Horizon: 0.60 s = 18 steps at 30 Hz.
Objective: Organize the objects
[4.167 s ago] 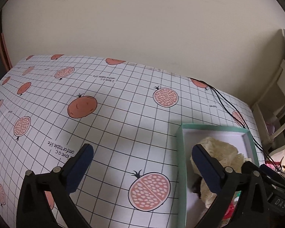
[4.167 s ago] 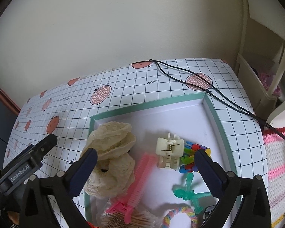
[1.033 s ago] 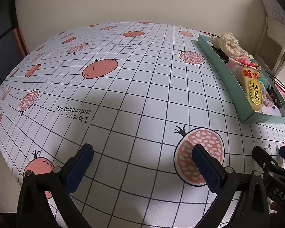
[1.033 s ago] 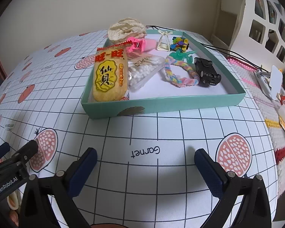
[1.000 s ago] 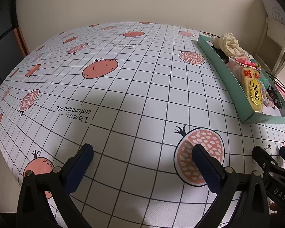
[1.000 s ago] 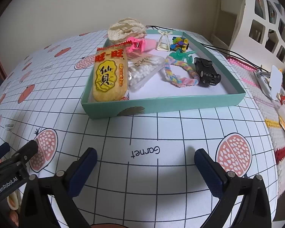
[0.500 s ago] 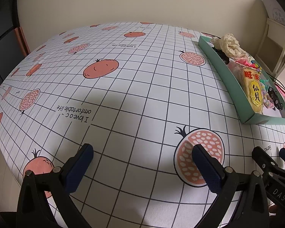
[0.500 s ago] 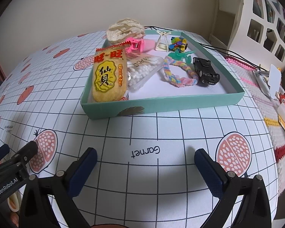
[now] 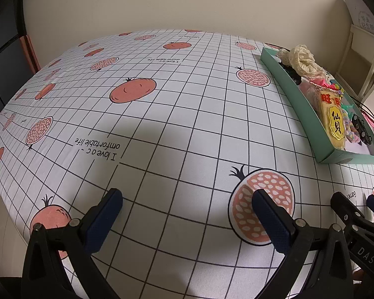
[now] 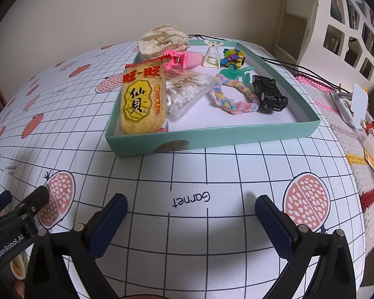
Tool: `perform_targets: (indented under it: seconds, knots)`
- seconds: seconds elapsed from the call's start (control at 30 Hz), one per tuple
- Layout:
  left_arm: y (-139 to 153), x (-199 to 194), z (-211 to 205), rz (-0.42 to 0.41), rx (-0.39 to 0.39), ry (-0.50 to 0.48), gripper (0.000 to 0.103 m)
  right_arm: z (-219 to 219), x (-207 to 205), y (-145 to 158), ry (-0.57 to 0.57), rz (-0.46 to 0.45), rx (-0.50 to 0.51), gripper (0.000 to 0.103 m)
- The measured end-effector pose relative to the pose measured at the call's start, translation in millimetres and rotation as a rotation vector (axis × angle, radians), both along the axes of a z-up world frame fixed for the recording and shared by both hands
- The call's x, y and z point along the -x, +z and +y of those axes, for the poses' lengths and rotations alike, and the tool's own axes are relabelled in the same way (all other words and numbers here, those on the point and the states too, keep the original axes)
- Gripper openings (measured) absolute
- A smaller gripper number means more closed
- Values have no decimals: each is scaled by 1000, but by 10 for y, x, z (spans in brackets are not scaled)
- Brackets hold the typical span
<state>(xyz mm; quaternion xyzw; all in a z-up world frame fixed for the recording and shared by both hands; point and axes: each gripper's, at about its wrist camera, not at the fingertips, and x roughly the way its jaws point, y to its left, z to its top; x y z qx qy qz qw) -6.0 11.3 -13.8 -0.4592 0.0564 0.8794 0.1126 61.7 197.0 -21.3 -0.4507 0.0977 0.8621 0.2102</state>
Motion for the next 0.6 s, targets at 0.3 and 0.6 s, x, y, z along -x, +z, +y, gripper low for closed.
perform_targets:
  seconds: [0.3, 0.6]
  knots:
    - [-2, 3, -6, 0, 0, -2, 103, 6, -1, -1, 2, 0, 0, 103]
    - [1, 31, -34, -2, 1, 1, 103, 7, -1, -2, 2, 0, 0, 103]
